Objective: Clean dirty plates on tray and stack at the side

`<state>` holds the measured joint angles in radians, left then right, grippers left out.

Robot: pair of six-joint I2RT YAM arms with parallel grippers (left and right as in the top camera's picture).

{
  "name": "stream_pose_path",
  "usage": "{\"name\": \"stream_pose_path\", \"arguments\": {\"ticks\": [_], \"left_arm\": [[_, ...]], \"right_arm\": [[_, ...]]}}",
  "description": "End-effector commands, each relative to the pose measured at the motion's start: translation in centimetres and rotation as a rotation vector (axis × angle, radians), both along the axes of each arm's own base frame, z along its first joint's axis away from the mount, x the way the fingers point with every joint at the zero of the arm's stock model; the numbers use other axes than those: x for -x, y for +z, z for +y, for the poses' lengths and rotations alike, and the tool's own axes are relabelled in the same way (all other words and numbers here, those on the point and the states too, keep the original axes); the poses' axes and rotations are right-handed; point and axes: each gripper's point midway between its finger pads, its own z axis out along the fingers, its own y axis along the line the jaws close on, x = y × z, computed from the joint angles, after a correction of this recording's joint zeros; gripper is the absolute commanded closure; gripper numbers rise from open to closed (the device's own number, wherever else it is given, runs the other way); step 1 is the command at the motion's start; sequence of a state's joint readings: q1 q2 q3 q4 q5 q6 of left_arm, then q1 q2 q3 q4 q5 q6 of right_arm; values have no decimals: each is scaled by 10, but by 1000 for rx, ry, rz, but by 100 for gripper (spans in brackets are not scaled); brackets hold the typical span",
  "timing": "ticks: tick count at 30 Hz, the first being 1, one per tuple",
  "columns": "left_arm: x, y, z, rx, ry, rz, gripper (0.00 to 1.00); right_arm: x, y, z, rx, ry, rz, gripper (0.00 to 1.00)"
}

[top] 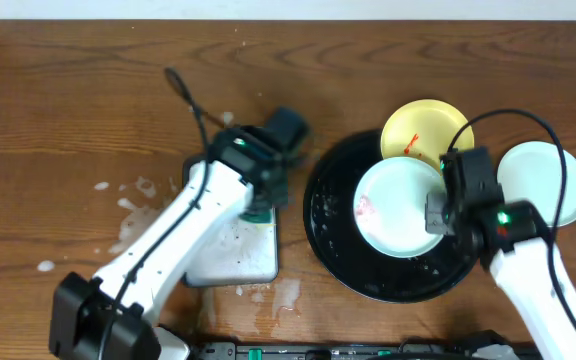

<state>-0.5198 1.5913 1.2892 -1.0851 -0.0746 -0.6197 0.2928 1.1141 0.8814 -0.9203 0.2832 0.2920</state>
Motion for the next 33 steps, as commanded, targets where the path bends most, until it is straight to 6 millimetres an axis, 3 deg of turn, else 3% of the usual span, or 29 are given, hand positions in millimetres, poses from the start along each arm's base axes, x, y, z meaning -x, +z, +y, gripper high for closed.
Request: {"name": "stream_pose_path", "arguments": {"ticks": [1,3,6,9,14,21,26,33], "left_arm": [[5,-23,15,54,-24,75,92],[5,-32,24,97,-8,102,89],[5,-31,25,166,-19,121,61],[5,-21,29,180,-13,95,51],[10,5,31,202,-20,21,45],[27,39,37,224,-28,-64,26],[33,45,39,228,-29,-77,18],[32,44,39,227,-29,-74,18]], "right_arm": [[2,28,-19,137,-62,-129,99],[3,37,-11,151,-2,-161,99],[5,47,-5,189,42,-200,99],[4,56,-3,266,64,-247,99],[4,77,7,406,112,-349,99],[10,107,29,569,204,-494,99],[15,117,42,637,280,-534,99],[18,135,40,764,292,-583,99]]}}
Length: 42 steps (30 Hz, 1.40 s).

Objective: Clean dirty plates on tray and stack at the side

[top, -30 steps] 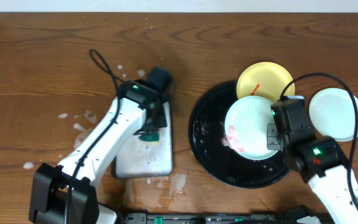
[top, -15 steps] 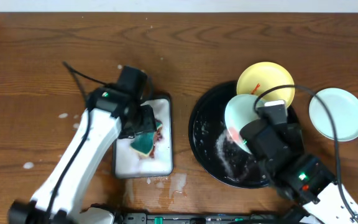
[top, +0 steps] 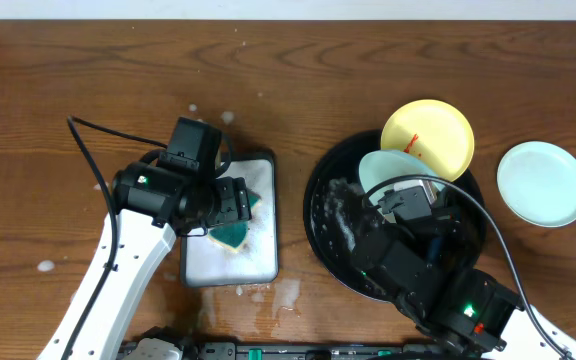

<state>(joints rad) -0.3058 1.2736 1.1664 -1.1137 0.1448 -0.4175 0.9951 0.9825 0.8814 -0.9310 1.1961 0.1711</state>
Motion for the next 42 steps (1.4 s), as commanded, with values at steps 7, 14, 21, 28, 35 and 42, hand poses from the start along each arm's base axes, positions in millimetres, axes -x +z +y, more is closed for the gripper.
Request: {"name": "stream_pose_path", "arguments": {"ticks": [7,14,21,28,35,42], "left_arm": [[0,0,1,0,-3,1,18],[0,0,1,0,-3,1,18],[0,0,1,0,-3,1,18],[0,0,1,0,-3,1,18],[0,0,1,0,-3,1,18],[0,0,1,0,-3,1,18]], "right_arm": [[2,18,-7,86,-27,-73,99],[2,18,-7,86,-26,-73,99],[1,19,-6,70,-28,-83,99],[0,20,-5,25,-38,-101,99],[-2,6,-2,-111,-47,-67,99],[-10,-62,-11,-665,-232,227,99]]}}
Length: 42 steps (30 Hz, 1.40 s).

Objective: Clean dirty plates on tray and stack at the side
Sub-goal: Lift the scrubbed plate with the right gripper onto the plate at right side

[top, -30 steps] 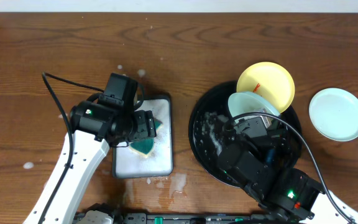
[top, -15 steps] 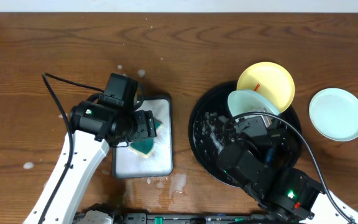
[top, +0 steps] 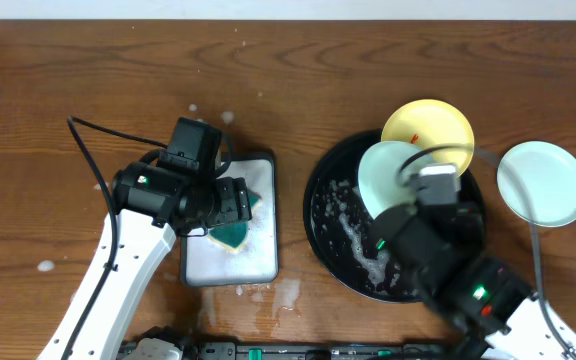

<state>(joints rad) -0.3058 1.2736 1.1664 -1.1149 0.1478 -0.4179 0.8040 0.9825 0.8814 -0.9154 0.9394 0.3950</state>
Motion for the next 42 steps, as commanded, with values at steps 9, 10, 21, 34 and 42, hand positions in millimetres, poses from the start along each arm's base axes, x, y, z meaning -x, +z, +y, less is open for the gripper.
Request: {"name": "stream_pose_path", "arguments": {"ticks": [9,10,21,34,42], "left_arm": [[0,0,1,-3,-3,-1,18],[0,0,1,-3,-3,-1,18],[0,0,1,-3,-3,-1,18],[0,0,1,-3,-3,-1,18],[0,0,1,-3,-3,-1,18]], "right_arm": [[-21,-51,-98,-826,-387,185,99],[-22,-52,-119,-860,-444,153,99],[-11,-123,-280,-1061,-944,-8,99],[-110,-61,-224,-1104,-291,-123,46],[-126,-116,-144,-624,-203,199,51]]}}
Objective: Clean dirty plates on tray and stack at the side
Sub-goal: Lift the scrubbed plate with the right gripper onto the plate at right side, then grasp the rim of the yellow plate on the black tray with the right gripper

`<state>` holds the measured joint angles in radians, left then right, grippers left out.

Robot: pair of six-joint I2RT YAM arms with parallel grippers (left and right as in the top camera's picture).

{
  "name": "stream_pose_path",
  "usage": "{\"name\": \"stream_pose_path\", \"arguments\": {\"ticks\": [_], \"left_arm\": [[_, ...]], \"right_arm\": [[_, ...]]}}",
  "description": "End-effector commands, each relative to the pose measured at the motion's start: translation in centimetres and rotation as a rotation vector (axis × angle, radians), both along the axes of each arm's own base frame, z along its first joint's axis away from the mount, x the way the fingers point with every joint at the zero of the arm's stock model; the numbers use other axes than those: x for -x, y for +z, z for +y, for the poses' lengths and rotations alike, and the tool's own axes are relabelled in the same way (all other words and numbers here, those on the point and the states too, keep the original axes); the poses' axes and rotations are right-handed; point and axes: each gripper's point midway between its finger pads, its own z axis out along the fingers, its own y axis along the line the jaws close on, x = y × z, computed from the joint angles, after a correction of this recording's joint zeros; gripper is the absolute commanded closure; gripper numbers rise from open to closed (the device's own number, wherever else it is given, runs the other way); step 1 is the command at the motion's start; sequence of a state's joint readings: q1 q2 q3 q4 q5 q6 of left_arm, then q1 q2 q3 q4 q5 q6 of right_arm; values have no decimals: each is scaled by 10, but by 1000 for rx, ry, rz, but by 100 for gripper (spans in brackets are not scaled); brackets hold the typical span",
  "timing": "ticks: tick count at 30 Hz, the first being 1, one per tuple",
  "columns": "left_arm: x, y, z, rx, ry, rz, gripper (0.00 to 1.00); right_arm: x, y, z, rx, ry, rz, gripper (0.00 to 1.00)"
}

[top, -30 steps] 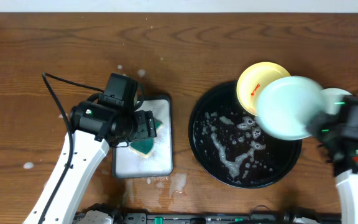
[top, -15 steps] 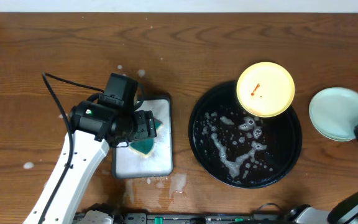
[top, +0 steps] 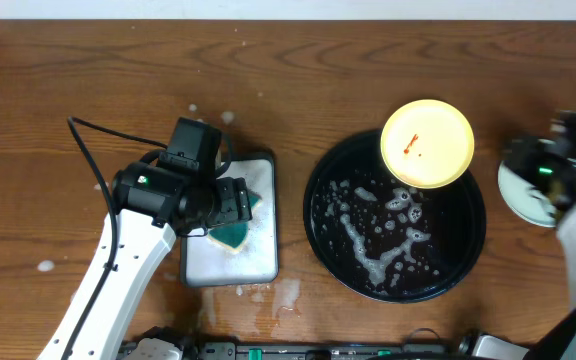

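Observation:
A yellow plate (top: 427, 143) with a red smear rests on the far rim of the round black tray (top: 458, 255), whose bottom is streaked with soapy foam. At the right table edge lies a pale mint plate (top: 520, 196), half covered by my right gripper (top: 546, 172). That gripper is motion-blurred and its jaws cannot be read. My left gripper (top: 234, 204) hangs over a green sponge (top: 230, 238) on a white sponge tray (top: 258, 262), its jaws apart.
Foam spots and water drops lie on the wood left of the sponge tray (top: 128, 205) and at its front corner (top: 286, 292). A black cable (top: 86, 135) loops behind the left arm.
My right arm held a mint plate tilted over the black tray. That plate is now gone from the tray and the arm is at the right edge over the mint plate there. The left arm is still.
First a smeared mint plate lay in the black tray, my right gripper at its edge and my left arm by the sponge tray. Then the left gripper hung over the sponge while the right arm held the plate tilted. Now the tray holds only foam.

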<state>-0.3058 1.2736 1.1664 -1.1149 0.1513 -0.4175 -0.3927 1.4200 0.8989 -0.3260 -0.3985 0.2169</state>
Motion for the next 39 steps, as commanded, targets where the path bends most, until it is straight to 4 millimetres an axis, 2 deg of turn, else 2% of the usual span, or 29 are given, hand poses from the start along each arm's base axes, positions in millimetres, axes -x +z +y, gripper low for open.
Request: {"name": "stream_pose_path", "arguments": {"ticks": [1,5,8,10,11,13,14,15,18,20,24,27,31,34,36,39], "left_arm": [[0,0,2,-6,-2,-2,18],[0,0,2,-6,-2,-2,18],[0,0,2,-6,-2,-2,18],[0,0,2,-6,-2,-2,18],[0,0,2,-6,-2,-2,18],[0,0,2,-6,-2,-2,18],[0,0,2,-6,-2,-2,18],[0,0,2,-6,-2,-2,18],[0,0,2,-6,-2,-2,18],[0,0,2,-6,-2,-2,18],[0,0,2,-6,-2,-2,18],[0,0,2,-6,-2,-2,18],[0,0,2,-6,-2,-2,18],[-1,1,1,-2,7,-4,18],[-4,1,0,7,31,-13,18],[-5,2,0,8,31,-16,18]], "right_arm": [[-4,-35,-1,329,20,147,52],[-22,-66,7,422,49,184,53],[-34,-84,6,425,49,179,56],[-38,-90,11,401,70,171,64],[-38,-91,13,392,75,170,73],[-36,-91,20,358,102,168,84],[-33,-92,20,356,104,181,96],[-29,-93,21,350,103,198,99],[-15,-93,24,320,99,247,99],[-8,-84,33,286,127,249,99],[16,-47,68,144,224,214,99],[42,-38,80,133,255,266,99],[58,-46,77,176,236,346,99],[73,-60,102,49,320,396,99],[92,-77,106,32,335,483,99],[110,-97,111,19,353,551,99]]}}
